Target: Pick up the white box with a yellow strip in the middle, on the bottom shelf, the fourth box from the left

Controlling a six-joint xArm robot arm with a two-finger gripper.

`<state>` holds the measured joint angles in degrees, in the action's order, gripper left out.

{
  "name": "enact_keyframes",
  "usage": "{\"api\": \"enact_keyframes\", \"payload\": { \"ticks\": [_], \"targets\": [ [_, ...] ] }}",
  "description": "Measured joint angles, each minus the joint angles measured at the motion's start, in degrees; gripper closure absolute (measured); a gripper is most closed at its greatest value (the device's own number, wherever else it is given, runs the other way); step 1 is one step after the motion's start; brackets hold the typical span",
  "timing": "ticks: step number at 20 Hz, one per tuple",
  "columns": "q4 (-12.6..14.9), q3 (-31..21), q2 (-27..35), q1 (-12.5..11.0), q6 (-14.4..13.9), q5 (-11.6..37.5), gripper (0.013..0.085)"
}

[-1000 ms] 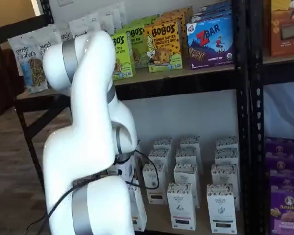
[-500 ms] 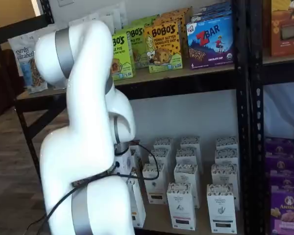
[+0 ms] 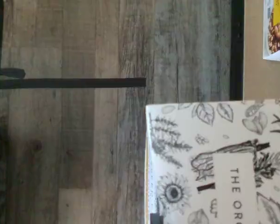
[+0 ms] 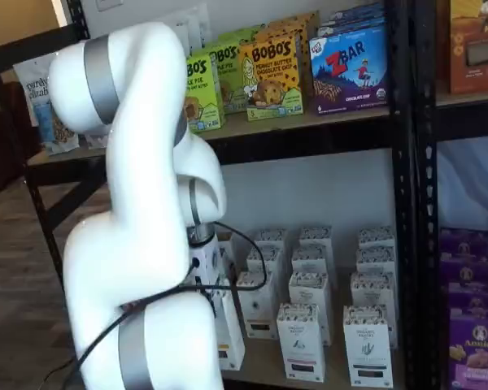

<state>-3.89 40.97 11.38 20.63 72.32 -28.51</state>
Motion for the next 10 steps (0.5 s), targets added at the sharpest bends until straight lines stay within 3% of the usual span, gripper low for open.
{"api": "enact_keyframes", "payload": {
  "ticks": [10],
  "targets": [
    [-1.00, -2.95, -7.54, -0.69, 1.29, -4.82, 0.0570]
  ]
}}
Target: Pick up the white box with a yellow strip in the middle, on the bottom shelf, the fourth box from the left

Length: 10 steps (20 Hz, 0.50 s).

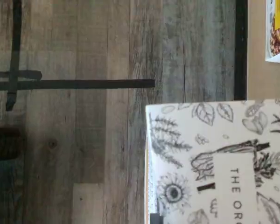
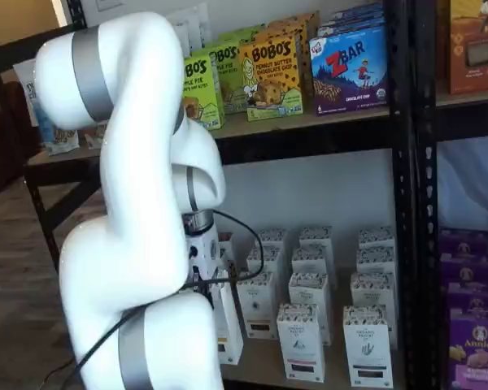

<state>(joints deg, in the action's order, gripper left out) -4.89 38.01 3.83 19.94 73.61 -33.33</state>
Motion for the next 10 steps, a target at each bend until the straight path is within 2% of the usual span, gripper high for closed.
{"api": "enact_keyframes", "payload": {
  "ticks": [5, 10],
  "targets": [
    [0.92, -1.42, -3.55, 0.00, -0.85, -2.30, 0.0570],
    [-0.20, -2.13, -6.21, -0.19, 0.08, -5.22, 0.0570]
  ]
}}
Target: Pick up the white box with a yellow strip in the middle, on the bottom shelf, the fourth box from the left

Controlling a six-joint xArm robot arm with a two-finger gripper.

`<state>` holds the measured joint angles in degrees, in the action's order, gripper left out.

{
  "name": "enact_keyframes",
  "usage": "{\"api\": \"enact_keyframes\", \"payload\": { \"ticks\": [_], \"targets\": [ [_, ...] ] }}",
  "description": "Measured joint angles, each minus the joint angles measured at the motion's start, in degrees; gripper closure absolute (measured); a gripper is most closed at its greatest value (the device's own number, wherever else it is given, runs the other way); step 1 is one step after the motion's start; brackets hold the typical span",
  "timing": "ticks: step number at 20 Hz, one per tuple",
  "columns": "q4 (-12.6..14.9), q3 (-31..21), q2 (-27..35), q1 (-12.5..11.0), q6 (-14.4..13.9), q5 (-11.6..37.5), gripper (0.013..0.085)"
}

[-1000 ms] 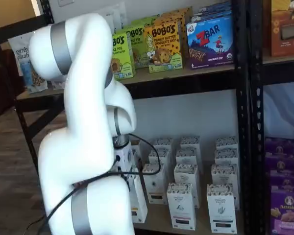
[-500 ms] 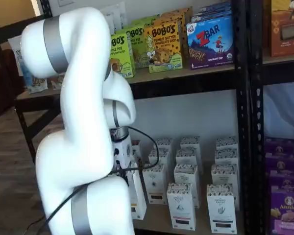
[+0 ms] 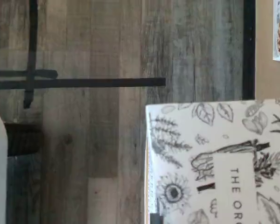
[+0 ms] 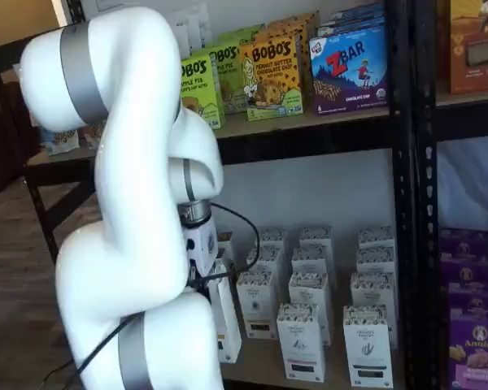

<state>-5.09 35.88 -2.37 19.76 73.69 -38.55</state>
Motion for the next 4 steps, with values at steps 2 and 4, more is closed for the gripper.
{"api": "enact_keyframes", "payload": {
  "ticks": [2, 4],
  "targets": [
    [-0.26, -0.20, -0.72, 0.10, 0.06, -0.77, 0.0570],
    [-0.03, -0.70, -1.59, 0.45, -0.48, -0.88, 0.0570]
  ]
}}
